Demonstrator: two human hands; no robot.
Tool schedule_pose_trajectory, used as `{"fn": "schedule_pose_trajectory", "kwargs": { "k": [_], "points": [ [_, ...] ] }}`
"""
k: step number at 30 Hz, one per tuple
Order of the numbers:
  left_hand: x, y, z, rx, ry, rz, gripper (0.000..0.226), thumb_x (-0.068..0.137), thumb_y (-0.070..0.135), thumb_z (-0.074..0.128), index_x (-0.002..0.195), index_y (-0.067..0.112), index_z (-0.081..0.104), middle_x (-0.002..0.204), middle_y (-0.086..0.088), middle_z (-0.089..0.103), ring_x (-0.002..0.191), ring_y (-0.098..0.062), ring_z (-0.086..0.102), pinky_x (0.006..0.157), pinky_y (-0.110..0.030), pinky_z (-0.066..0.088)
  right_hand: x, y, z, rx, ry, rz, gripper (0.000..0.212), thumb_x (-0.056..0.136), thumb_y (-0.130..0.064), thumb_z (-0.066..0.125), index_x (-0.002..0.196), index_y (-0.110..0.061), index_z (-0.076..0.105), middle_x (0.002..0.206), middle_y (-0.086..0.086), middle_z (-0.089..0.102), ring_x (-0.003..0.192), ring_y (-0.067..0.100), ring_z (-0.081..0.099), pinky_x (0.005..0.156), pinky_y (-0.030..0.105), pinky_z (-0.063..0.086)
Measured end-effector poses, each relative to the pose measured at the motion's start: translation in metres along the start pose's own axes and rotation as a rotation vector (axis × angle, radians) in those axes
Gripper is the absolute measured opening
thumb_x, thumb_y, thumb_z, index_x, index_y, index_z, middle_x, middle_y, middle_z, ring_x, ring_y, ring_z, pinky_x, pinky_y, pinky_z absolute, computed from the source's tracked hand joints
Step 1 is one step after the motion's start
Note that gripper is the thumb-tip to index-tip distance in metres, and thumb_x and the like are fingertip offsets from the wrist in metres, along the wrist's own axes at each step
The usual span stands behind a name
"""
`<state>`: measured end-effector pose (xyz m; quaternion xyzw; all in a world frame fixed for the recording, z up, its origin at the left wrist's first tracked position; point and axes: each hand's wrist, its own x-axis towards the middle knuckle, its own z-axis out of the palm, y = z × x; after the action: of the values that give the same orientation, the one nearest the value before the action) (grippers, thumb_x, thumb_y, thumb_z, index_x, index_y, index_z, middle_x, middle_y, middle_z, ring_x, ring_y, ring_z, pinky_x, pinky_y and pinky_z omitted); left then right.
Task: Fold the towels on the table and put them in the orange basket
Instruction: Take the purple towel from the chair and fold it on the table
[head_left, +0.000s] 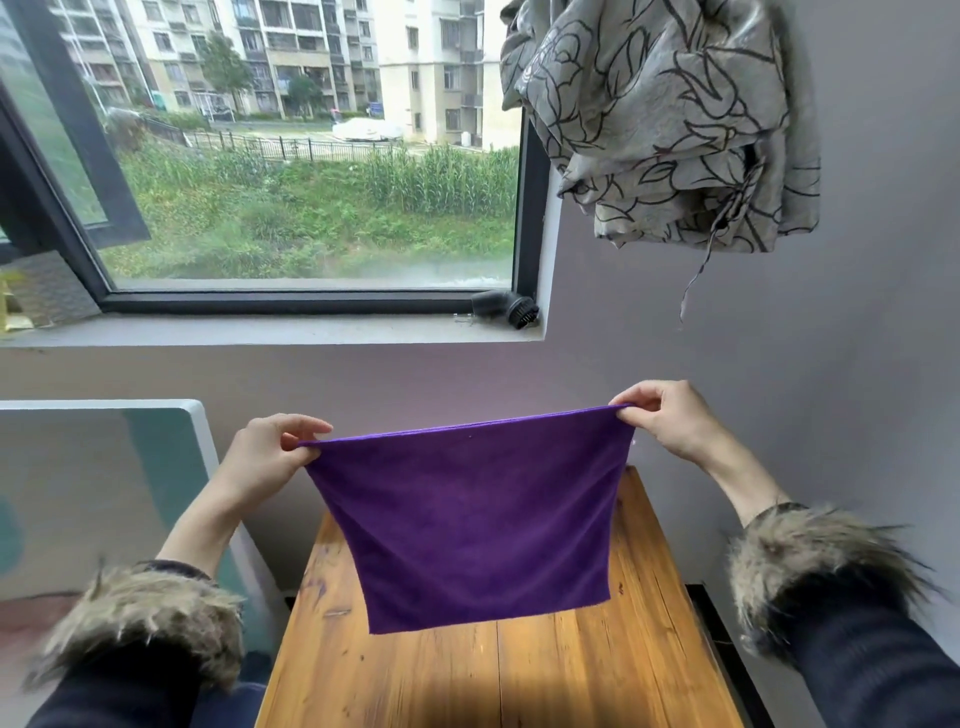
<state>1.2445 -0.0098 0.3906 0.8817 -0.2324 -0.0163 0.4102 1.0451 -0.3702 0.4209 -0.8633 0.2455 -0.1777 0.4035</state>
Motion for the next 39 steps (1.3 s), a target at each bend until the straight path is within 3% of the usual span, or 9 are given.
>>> {"fn": "schedule_pose_trajectory", "kwargs": {
  "k": [3, 8, 15, 17, 22, 27, 31, 36, 39],
  "points": [
    [0.002, -0.004, 0.005, 0.141, -0.007, 0.025, 0.021, 0.082, -0.002, 0.063, 0.093, 0.012, 0.074, 0.091, -0.006, 0.066, 0.087, -0.022, 0.061, 0.081, -0.029, 0.044, 0.002, 0.002, 0.009, 0.035, -0.013, 0.031, 0.013, 0.085, -0.002, 0.062, 0.082, -0.014, 0.067, 0.085, 0.007, 0.069, 0.083, 0.018, 0.061, 0.086, 0.032, 0.046],
    [0.001, -0.018, 0.007, -0.232, -0.027, -0.07, 0.014, 0.084, 0.005, 0.066, 0.083, 0.017, 0.072, 0.087, -0.004, 0.072, 0.085, -0.017, 0.064, 0.08, -0.027, 0.047, 0.007, 0.006, 0.017, 0.052, 0.054, 0.035, 0.01, 0.086, 0.0, 0.059, 0.09, -0.005, 0.067, 0.087, 0.011, 0.067, 0.082, 0.022, 0.06, 0.085, 0.034, 0.047],
    [0.005, -0.034, 0.026, -0.469, -0.029, -0.217, 0.009, 0.084, 0.006, 0.066, 0.081, 0.013, 0.07, 0.076, 0.002, 0.069, 0.072, -0.003, 0.059, 0.071, -0.015, 0.044, 0.016, 0.02, 0.03, 0.12, -0.037, 0.143, 0.014, 0.088, 0.006, 0.052, 0.094, 0.002, 0.064, 0.082, 0.01, 0.061, 0.07, 0.014, 0.056, 0.053, 0.01, 0.048],
    [0.013, -0.037, 0.038, -0.369, -0.02, -0.242, 0.006, 0.084, 0.003, 0.065, 0.082, 0.008, 0.069, 0.077, -0.003, 0.066, 0.066, 0.001, 0.057, 0.063, -0.011, 0.042, 0.024, 0.028, 0.043, 0.132, -0.037, 0.192, 0.015, 0.089, 0.006, 0.05, 0.09, -0.003, 0.062, 0.083, 0.011, 0.06, 0.072, 0.019, 0.058, 0.057, 0.018, 0.053],
    [0.04, -0.043, 0.07, -0.293, 0.045, -0.353, 0.007, 0.083, -0.001, 0.064, 0.086, 0.004, 0.068, 0.077, -0.008, 0.063, 0.081, -0.018, 0.055, 0.073, -0.027, 0.042, 0.049, 0.046, 0.068, 0.054, 0.037, 0.271, 0.016, 0.086, 0.0, 0.053, 0.082, -0.011, 0.063, 0.085, 0.011, 0.064, 0.086, 0.033, 0.063, 0.086, 0.048, 0.052],
    [0.067, -0.041, 0.08, -0.319, 0.145, -0.347, 0.014, 0.083, 0.0, 0.064, 0.096, 0.001, 0.069, 0.084, -0.008, 0.064, 0.078, -0.014, 0.054, 0.076, -0.026, 0.04, 0.072, 0.045, 0.071, 0.036, 0.204, 0.202, 0.016, 0.085, -0.005, 0.055, 0.083, -0.016, 0.066, 0.082, 0.001, 0.063, 0.081, 0.018, 0.059, 0.078, 0.029, 0.046],
    [0.082, -0.025, 0.069, -0.385, 0.184, -0.238, 0.012, 0.085, 0.001, 0.063, 0.094, 0.007, 0.067, 0.076, 0.003, 0.063, 0.068, -0.003, 0.054, 0.061, -0.006, 0.043, 0.081, 0.034, 0.059, 0.105, 0.32, 0.101, 0.016, 0.087, -0.002, 0.054, 0.092, -0.007, 0.068, 0.086, 0.003, 0.063, 0.081, 0.016, 0.057, 0.077, 0.028, 0.045],
    [0.07, -0.016, 0.057, -0.499, 0.145, -0.183, 0.012, 0.087, 0.0, 0.06, 0.096, 0.008, 0.065, 0.083, 0.0, 0.064, 0.083, -0.012, 0.057, 0.084, -0.025, 0.046, 0.068, 0.033, 0.049, 0.21, 0.318, 0.067, 0.015, 0.087, 0.0, 0.055, 0.093, -0.006, 0.068, 0.084, 0.001, 0.064, 0.08, 0.013, 0.057, 0.073, 0.016, 0.043],
    [0.042, -0.029, 0.059, -0.48, 0.052, -0.179, 0.013, 0.088, -0.001, 0.058, 0.093, 0.01, 0.064, 0.084, -0.002, 0.064, 0.08, -0.01, 0.058, 0.081, -0.023, 0.047, 0.042, 0.049, 0.05, 0.412, 0.249, 0.161, 0.013, 0.085, 0.0, 0.059, 0.085, -0.01, 0.067, 0.079, -0.002, 0.064, 0.077, 0.01, 0.057, 0.078, 0.021, 0.046]
  ]
}}
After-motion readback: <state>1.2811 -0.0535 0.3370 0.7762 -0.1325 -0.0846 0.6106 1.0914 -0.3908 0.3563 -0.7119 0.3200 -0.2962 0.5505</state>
